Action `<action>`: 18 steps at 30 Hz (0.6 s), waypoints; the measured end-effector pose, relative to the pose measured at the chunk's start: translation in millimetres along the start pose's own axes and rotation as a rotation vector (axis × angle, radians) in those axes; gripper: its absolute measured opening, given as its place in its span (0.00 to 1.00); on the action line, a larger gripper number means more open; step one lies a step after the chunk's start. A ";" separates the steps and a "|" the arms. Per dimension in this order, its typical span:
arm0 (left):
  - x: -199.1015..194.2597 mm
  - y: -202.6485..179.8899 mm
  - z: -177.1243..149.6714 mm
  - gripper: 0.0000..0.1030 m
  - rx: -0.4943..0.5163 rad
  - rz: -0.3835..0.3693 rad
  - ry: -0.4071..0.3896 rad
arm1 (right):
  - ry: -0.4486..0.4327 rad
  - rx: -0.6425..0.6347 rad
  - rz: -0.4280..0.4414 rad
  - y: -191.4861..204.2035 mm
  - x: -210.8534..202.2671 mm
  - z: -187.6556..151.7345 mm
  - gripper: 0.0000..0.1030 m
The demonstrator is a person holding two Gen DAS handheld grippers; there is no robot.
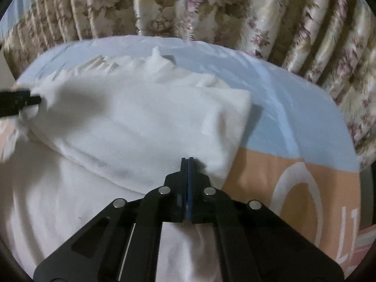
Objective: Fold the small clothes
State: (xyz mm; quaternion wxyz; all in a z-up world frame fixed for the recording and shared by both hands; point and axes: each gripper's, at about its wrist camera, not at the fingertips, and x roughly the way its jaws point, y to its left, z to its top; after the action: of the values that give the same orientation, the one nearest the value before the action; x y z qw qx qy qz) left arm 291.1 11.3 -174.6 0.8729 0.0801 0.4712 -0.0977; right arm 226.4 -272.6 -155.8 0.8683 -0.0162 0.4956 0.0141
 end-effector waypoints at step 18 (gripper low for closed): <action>-41.8 -14.7 -40.3 0.77 -0.013 -0.063 -0.014 | -0.058 0.000 0.123 16.2 -24.7 -0.3 0.27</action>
State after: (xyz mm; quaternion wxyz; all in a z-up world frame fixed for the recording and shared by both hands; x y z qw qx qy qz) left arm 232.5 10.4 -162.1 0.8732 0.0589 0.4680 -0.1228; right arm 213.0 -256.6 -134.9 0.8798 0.0146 0.4702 0.0677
